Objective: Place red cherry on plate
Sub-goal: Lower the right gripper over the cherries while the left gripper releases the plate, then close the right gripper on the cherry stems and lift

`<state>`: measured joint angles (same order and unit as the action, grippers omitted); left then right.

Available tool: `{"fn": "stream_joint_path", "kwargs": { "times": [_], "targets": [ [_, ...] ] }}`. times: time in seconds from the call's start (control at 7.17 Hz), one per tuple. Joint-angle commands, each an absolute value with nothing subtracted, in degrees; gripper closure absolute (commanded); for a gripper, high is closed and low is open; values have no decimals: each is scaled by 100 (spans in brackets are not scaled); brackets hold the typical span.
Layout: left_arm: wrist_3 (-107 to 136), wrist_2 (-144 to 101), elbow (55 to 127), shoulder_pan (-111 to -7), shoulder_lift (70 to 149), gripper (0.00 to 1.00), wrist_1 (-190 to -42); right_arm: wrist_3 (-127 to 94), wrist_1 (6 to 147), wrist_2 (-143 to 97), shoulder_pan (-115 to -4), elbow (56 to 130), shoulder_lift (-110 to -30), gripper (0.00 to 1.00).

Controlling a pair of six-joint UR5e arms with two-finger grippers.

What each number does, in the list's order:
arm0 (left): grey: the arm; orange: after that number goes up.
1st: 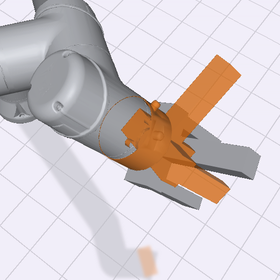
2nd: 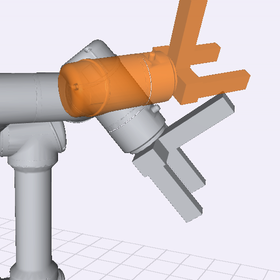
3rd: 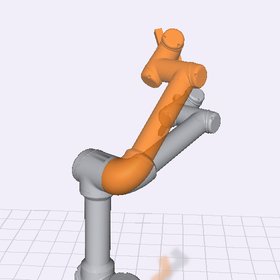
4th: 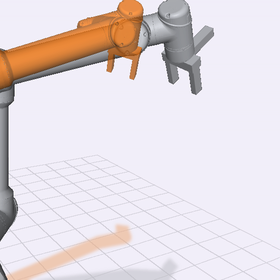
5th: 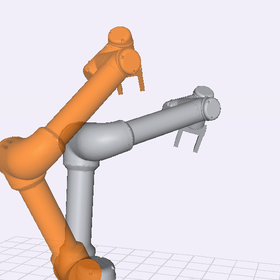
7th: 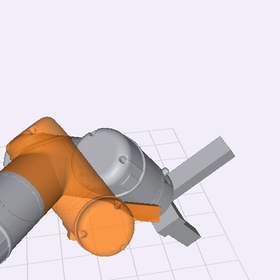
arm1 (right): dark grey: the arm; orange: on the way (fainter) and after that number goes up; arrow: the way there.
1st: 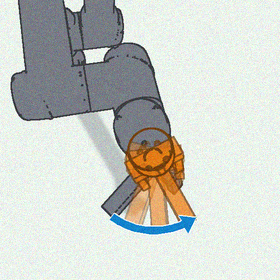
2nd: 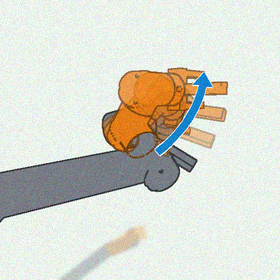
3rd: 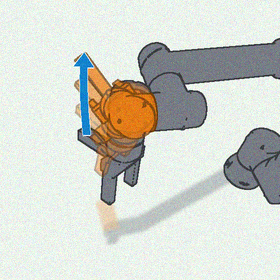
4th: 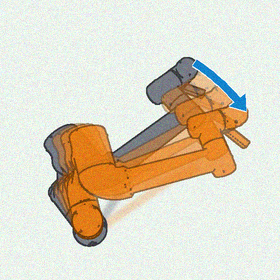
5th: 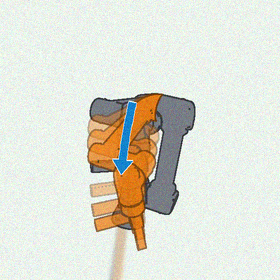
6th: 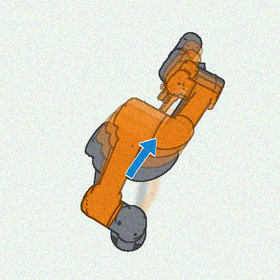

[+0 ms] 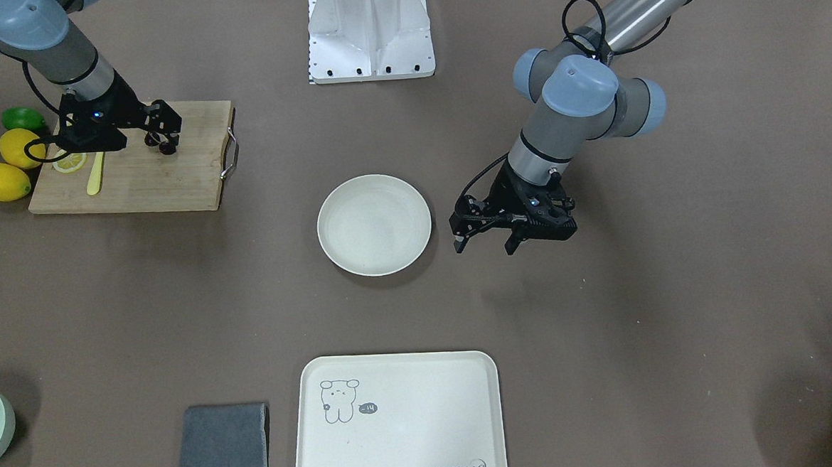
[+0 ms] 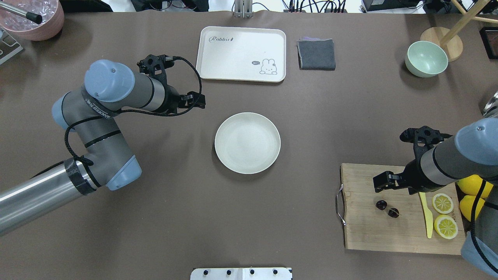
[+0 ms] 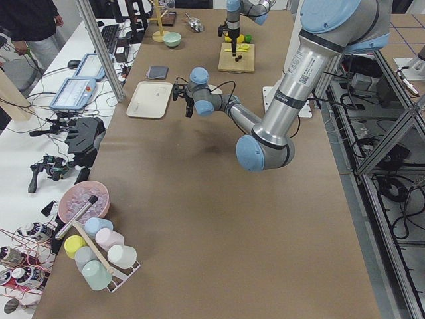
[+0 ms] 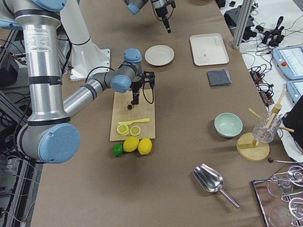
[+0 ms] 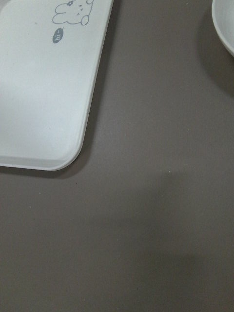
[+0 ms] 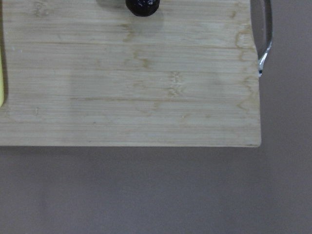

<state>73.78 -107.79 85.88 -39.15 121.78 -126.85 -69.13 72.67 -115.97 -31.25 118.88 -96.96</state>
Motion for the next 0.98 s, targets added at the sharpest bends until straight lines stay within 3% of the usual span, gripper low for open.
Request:
{"fn": "stream_joint_path", "kwargs": {
  "times": [0.0, 0.28, 0.42, 0.84],
  "targets": [
    [7374, -10775, 8587, -3911, 12182, 2, -12683, -7118, 7251, -11234, -2647, 11883, -9747, 8],
    [7374, -10775, 8587, -3902, 12173, 2, -12683, -7146, 7260, -11232, -2610, 11883, -9799, 29],
    [7374, -10775, 8587, -3894, 12173, 2, -12683, -7146, 7260, -11224, -2610, 11892, -9869, 34],
    [7374, -10775, 8587, -3885, 12182, 2, -12691, -7146, 7260, -11224, -2637, 11927, -9949, 36]
  ]
}}
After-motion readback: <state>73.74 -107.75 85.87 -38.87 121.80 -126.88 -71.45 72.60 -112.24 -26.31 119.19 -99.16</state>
